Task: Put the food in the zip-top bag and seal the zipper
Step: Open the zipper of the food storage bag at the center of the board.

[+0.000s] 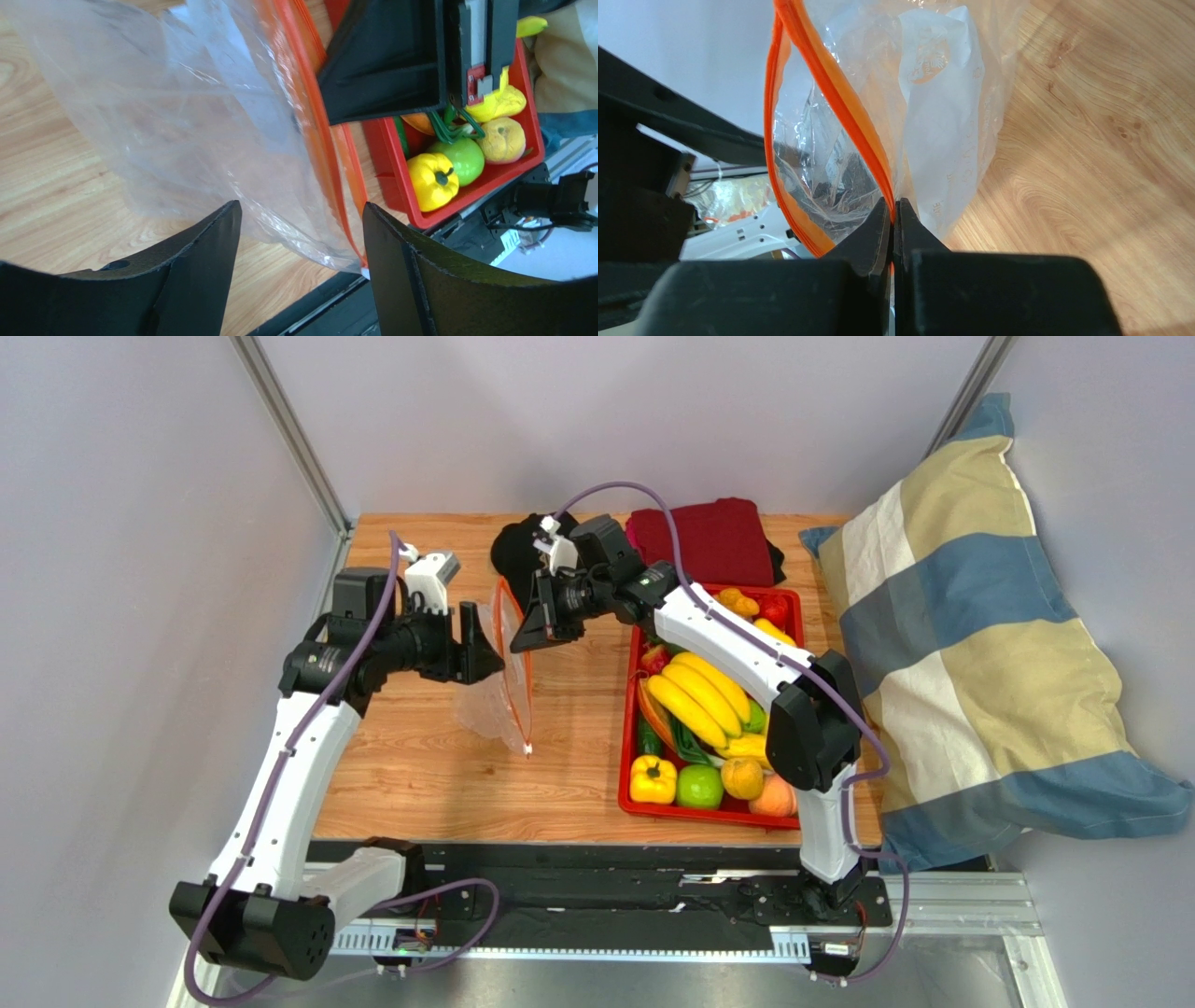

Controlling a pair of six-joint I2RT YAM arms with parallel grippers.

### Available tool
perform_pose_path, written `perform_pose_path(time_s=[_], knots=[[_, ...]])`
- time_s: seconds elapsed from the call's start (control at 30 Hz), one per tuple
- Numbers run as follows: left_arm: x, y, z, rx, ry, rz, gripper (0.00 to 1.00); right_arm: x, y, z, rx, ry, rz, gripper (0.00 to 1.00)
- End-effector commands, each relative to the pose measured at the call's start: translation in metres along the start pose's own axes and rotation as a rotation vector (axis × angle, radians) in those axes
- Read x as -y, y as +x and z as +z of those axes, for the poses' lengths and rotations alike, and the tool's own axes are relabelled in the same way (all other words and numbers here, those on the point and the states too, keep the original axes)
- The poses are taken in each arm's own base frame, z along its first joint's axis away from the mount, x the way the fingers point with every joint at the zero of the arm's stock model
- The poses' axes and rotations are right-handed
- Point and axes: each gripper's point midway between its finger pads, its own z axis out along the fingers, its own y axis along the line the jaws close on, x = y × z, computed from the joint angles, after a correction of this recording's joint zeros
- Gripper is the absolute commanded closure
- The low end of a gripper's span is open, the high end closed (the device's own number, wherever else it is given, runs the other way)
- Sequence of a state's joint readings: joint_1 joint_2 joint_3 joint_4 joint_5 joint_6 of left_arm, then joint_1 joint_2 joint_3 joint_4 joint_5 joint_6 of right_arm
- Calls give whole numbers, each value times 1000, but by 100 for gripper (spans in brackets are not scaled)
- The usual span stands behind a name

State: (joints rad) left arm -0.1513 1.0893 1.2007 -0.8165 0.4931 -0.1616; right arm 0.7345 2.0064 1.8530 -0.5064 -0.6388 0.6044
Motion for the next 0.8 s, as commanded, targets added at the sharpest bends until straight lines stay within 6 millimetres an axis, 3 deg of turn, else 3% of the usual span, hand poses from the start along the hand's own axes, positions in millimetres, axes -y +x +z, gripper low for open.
perform_pose_path(time_s=[0.0, 0.1, 0.2, 0.33, 0.37, 0.43, 0.57, 0.63, 0.77], knots=[[13, -1, 2, 39, 23, -1, 26, -44, -21, -16, 75, -103, 46, 100], [4, 0, 12, 14, -23, -18, 29, -46, -18, -15, 67, -121, 87, 100], [-7, -2, 15, 3, -83, -22, 38, -51, -16, -16, 59, -144, 117, 100], [-22, 0, 1, -23, -151, -7, 97, -34, -14, -24, 63, -87, 44, 100], [-30, -1, -6, -11, -155, -34, 100, -18, -7, -25, 42, -39, 49, 100], [-36, 7, -19, -27, -167, -63, 100, 11, -9, -32, 54, 48, -11, 100], [-44, 19, -35, -57, -198, -76, 100, 76, 10, -39, -44, 227, -199, 100], [-45, 24, -39, -71, -199, -92, 100, 91, 12, -38, -66, 273, -237, 100], [-34, 30, -33, -97, -135, -159, 100, 88, 8, -39, -77, 263, -295, 100]])
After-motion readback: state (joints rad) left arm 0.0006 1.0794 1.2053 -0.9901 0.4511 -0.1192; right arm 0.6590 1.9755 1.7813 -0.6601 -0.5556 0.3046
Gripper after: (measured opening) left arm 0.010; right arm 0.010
